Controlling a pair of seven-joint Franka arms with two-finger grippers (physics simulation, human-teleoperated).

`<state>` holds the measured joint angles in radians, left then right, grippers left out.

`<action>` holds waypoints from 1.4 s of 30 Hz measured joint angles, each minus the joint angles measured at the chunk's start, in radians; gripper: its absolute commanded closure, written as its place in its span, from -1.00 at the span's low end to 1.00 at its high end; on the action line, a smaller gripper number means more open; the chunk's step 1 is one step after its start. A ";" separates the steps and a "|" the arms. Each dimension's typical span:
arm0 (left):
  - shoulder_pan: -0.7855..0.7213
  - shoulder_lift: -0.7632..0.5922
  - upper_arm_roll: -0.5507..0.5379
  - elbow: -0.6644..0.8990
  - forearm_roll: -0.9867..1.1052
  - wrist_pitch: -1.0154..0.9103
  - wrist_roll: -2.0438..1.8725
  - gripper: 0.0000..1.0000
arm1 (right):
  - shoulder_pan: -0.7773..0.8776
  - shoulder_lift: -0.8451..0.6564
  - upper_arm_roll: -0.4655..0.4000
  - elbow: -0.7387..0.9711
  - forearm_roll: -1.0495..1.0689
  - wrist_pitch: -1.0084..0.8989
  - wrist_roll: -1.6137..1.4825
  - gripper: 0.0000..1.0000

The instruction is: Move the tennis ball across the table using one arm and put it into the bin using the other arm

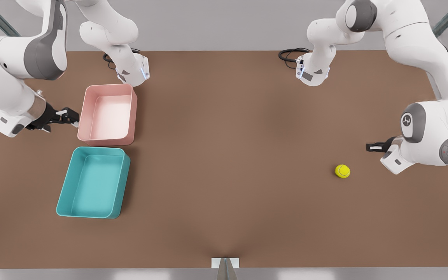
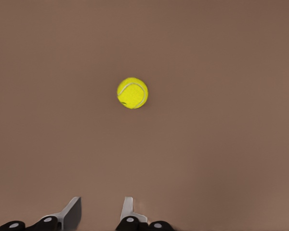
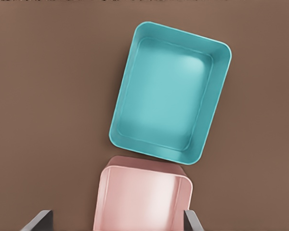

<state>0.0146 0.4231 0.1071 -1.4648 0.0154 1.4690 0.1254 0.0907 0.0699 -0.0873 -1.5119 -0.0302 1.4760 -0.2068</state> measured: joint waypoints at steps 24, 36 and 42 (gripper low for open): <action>0.082 0.117 0.016 -0.369 0.101 0.796 1.380 0.57 | 0.004 0.020 0.007 0.018 -0.003 -0.013 -0.002 -1.00; 0.062 0.163 0.014 -0.382 0.148 0.763 1.527 0.57 | 0.006 0.032 0.007 0.016 -0.003 -0.013 -0.003 -1.00; -0.002 0.186 -0.009 -0.384 0.113 0.775 1.528 0.57 | 0.006 0.032 0.006 0.016 -0.003 -0.013 -0.003 -1.00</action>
<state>0.0128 0.6095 0.0985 -1.8488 0.1286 2.2443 1.6530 0.0965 0.1022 -0.0808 -1.4962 -0.0329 1.4627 -0.2097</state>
